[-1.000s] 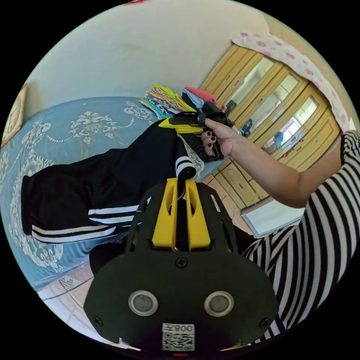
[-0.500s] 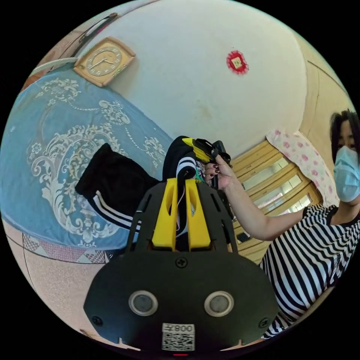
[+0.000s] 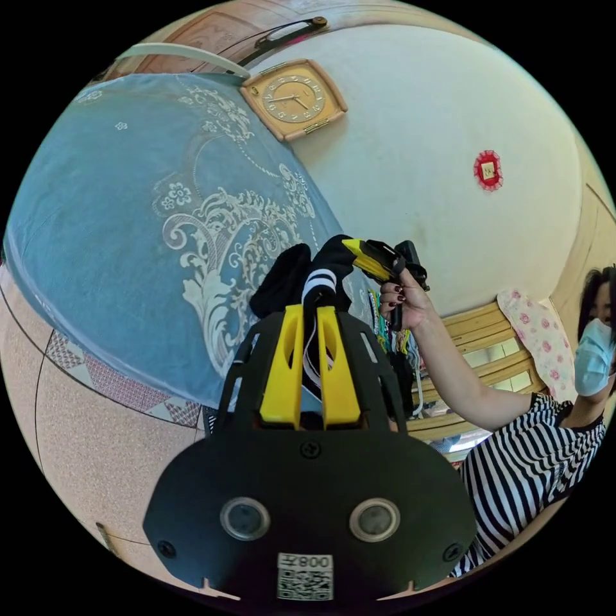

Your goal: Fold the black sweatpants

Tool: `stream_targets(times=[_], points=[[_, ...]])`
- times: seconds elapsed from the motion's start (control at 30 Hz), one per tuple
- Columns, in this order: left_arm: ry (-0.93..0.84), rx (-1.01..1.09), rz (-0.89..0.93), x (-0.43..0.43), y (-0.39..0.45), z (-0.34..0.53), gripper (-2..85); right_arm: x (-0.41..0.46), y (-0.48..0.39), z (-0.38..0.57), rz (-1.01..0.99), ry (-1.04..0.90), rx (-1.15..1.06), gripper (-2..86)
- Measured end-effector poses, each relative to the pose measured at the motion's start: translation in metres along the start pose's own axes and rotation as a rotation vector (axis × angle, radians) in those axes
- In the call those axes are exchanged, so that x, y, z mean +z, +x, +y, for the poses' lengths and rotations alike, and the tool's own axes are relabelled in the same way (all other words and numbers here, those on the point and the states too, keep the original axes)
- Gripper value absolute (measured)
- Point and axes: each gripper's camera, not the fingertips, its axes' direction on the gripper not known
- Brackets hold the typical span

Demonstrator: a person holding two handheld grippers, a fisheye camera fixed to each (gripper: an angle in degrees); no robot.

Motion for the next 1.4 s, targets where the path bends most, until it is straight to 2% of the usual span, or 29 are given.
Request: stream_targets(times=[0.13,0.4,0.67,0.77,0.93,1.03,1.17,1.4], points=[[0.026,-0.064,0.024,-0.005,-0.033,0.001,4.9,0.013,0.009,-0.008,-0.033,0.002,-0.006,5.0],[0.104,-0.118,0.000,-0.024,-0.063,0.013,4.9,-0.020,0.024,0.032,-0.046,0.140,-0.119,4.3],[0.241,-0.050,-0.096,-0.041,-0.050,0.023,0.8,0.013,0.077,0.098,0.041,0.066,-0.026,1.7],[0.140,0.065,-0.113,-0.014,-0.033,0.014,0.4,0.025,0.096,0.097,0.086,0.038,-0.002,0.7],[-0.094,0.107,-0.351,0.048,-0.049,-0.003,0.3,0.025,0.108,0.100,0.095,0.037,-0.020,0.5],[-0.046,0.020,-0.255,0.041,-0.063,0.000,0.5,0.010,0.114,0.116,0.090,0.072,-0.025,1.0],[-0.013,0.023,-0.206,0.028,-0.063,0.019,1.5,-0.008,0.130,0.156,0.035,0.120,0.005,3.7],[-0.166,-0.077,0.078,0.047,-0.084,0.070,8.5,0.019,0.180,0.207,-0.217,0.055,0.229,8.6]])
